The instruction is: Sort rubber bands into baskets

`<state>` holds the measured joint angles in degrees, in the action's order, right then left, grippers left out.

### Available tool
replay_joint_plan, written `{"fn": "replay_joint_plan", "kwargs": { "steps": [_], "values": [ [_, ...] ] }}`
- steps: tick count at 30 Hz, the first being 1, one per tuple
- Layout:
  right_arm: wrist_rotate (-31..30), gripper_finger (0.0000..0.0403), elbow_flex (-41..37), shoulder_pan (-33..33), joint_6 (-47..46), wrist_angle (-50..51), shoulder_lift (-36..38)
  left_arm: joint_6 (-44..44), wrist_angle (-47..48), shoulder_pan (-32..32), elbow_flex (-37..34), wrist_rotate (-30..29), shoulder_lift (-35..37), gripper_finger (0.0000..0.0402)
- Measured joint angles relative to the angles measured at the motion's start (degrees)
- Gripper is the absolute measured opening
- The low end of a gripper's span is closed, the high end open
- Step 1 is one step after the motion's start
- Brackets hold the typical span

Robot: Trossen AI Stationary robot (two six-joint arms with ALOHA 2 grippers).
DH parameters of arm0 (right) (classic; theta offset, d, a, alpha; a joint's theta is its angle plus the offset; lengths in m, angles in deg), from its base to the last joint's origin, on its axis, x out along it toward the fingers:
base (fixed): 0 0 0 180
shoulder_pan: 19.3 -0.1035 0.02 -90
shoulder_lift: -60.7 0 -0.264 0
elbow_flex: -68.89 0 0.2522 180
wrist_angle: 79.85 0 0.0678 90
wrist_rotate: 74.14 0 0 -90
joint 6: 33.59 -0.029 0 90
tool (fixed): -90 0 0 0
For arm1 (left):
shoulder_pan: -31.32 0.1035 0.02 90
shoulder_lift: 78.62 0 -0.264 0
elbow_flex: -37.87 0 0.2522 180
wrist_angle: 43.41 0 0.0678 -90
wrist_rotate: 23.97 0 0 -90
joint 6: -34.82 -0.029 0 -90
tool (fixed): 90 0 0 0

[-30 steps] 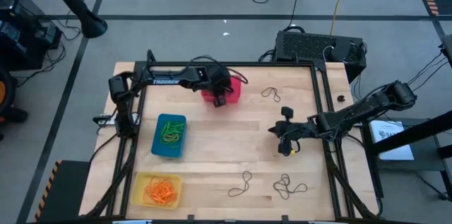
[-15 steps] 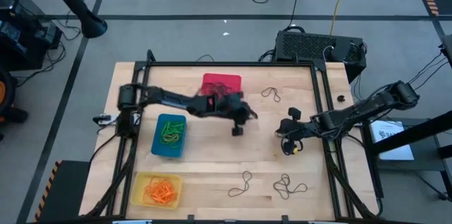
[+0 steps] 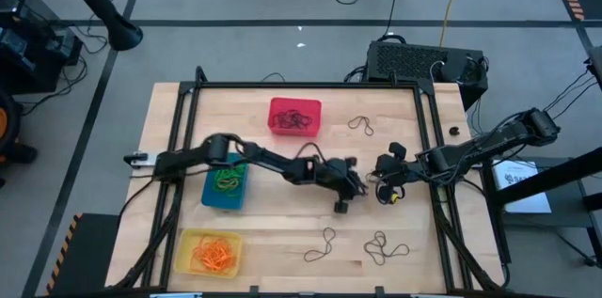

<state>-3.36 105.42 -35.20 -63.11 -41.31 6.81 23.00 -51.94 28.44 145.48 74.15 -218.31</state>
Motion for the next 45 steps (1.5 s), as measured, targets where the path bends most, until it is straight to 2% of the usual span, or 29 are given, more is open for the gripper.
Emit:
{"fn": "replay_joint_plan", "kwargs": {
  "steps": [3, 7, 16, 23, 27, 29, 32, 35, 40, 45],
  "values": [
    [-0.13, 0.0, 0.0, 0.0, 0.55, 0.13, 0.0, -2.26, 2.65, -1.57, 3.69, 5.93, -2.9, 0.01],
    [-0.18, 0.0, 0.0, 0.04, 1.95, 0.26, 0.0, -2.29, 2.1, -3.13, 5.25, 9.26, -3.51, 0.01],
    [1.5, 0.0, 0.0, 0.04, -0.47, -0.77, 0.0, -2.12, -0.72, -7.63, 5.27, 9.77, -3.6, 0.01],
    [8.79, 0.0, 0.0, -1.35, -7.46, -1.06, 0.0, -1.73, -4.1, -11.85, 6.38, 1.39, -3.81, 0.01],
    [9.14, 0.0, 0.0, -5.81, -10.94, -1.65, 0.0, 2.96, -2.93, -13.35, 12.5, -2.2, -6.97, 0.01],
    [8.85, 0.0, 0.0, -8.52, -13.16, -2.01, 0.0, 4.14, 1.01, -13.78, 16.22, -2.68, -9.3, 0.01],
    [6.84, 0.0, 0.0, -12.95, -16.89, -2.69, 0.0, 5.13, 7.77, -14.55, 19.77, -6.81, -12.05, 0.01],
    [3.8, 0.0, 0.0, -17.58, -19.84, -2.91, 0.0, 5.53, 9.73, -15.06, 20.91, -10.31, -12.93, 0.01],
    [-0.56, 0.0, 0.0, -23.83, -23.07, -3.79, -0.02, 8.56, 13.39, -15.35, 21.02, -9.02, -12.71, 0.01],
    [-4.0, 0.0, 0.0, -27.05, -23.85, -3.91, -0.02, 8.55, 15.64, -15.54, 21.11, -9.05, -12.67, 0.0097]
  ]
}}
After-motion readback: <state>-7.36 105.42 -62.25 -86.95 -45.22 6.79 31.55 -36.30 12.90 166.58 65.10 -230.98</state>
